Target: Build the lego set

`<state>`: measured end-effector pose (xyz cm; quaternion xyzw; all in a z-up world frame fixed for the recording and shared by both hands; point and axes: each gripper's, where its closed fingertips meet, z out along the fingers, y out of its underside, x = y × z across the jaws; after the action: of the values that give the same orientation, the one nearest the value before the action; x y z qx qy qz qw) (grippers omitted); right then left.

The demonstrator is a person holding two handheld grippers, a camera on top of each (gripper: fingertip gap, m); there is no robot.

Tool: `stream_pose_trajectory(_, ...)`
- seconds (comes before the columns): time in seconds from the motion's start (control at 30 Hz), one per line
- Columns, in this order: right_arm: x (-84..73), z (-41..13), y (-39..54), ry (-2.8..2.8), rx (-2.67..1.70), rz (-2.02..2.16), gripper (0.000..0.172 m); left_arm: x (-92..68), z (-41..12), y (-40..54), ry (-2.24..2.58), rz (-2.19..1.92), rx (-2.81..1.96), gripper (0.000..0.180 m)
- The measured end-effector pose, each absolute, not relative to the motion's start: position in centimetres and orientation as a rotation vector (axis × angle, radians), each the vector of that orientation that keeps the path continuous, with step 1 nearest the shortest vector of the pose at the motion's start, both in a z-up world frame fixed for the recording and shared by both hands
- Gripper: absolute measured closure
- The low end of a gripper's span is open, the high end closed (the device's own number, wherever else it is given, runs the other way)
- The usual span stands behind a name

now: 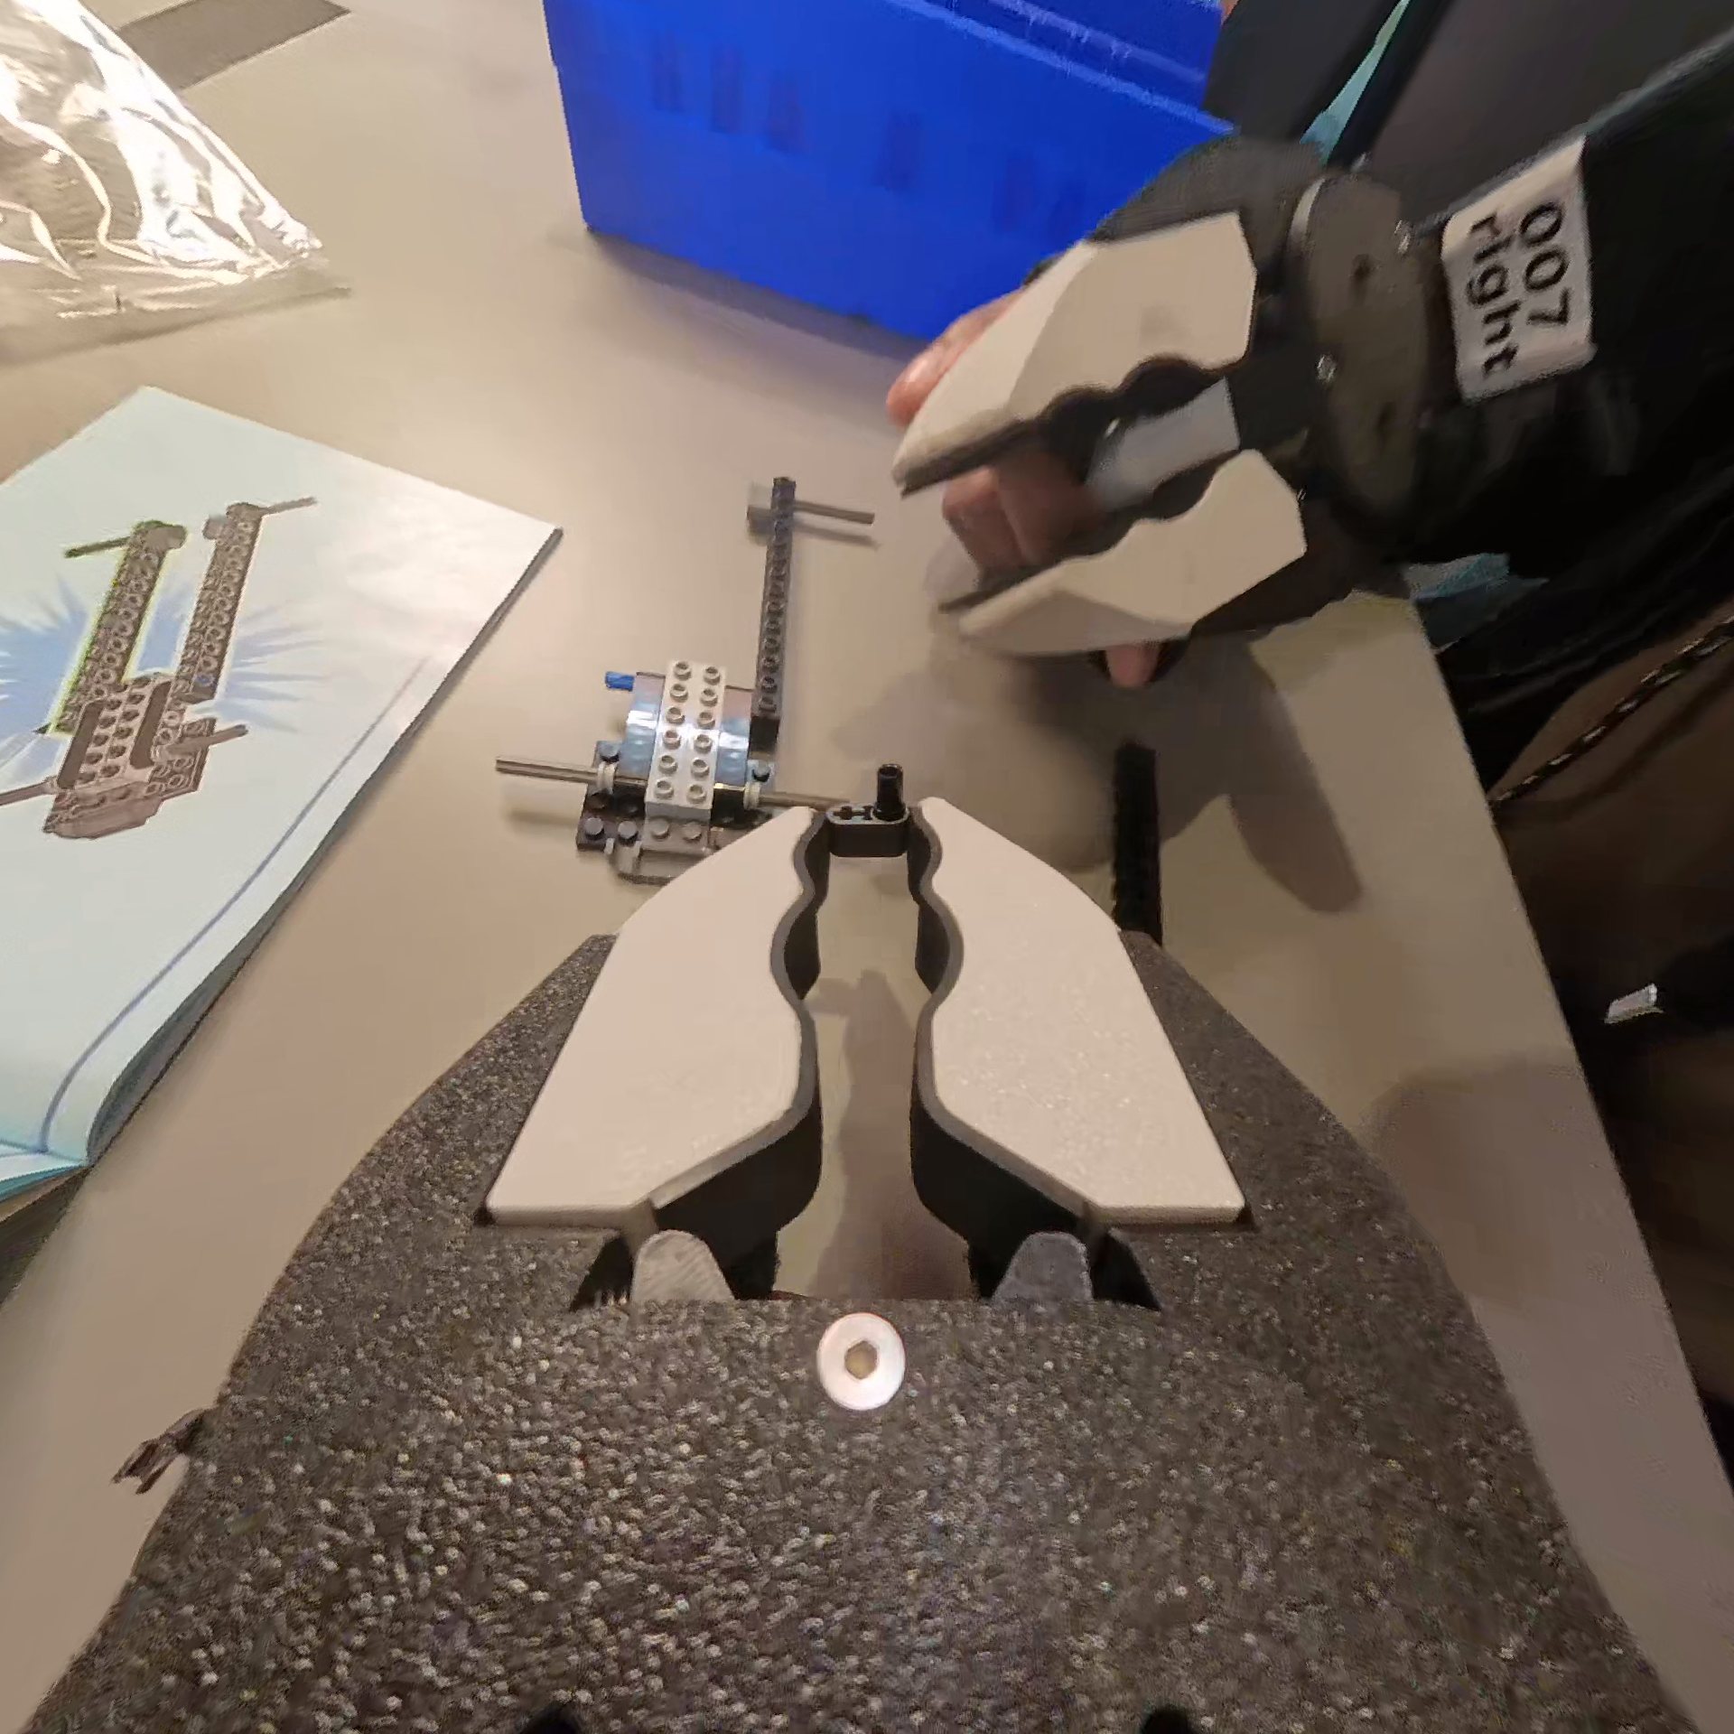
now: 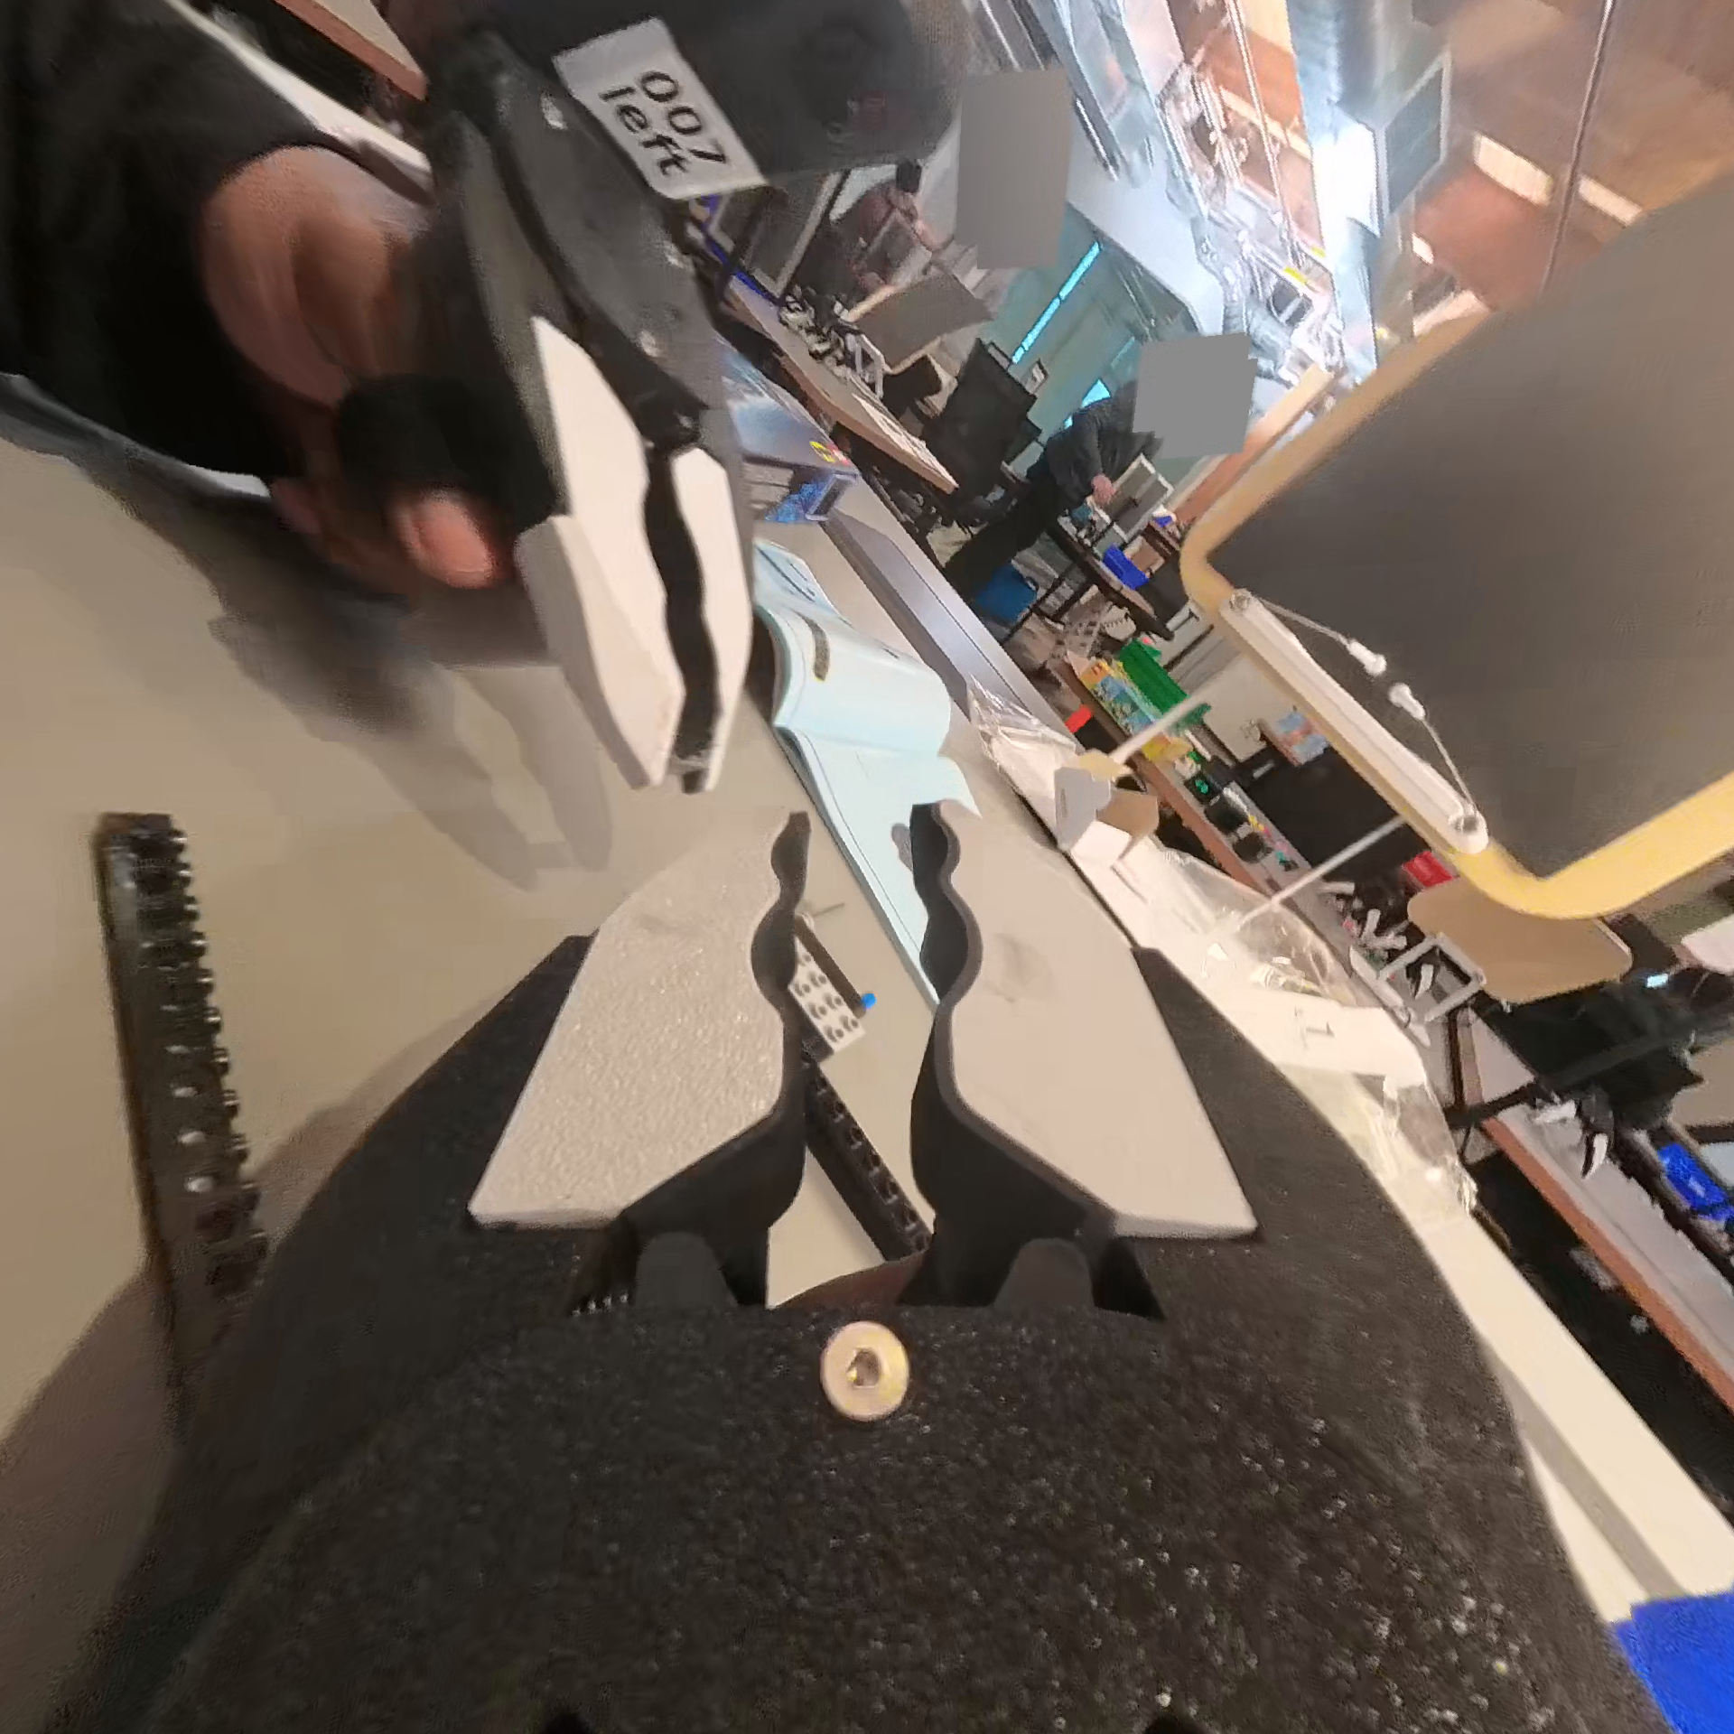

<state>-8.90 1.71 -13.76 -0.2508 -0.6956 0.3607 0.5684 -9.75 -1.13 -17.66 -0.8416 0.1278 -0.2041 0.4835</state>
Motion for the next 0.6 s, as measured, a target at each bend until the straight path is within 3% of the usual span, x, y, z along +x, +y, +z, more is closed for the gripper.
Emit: stream_pose_trajectory(0.6, -6.8, -11.1, 2.8, -1.5, -0.6, 0.871, 0.153, -8.6, -19.4, -4.2, 0.518, -0.148, -2.192, 0.165)
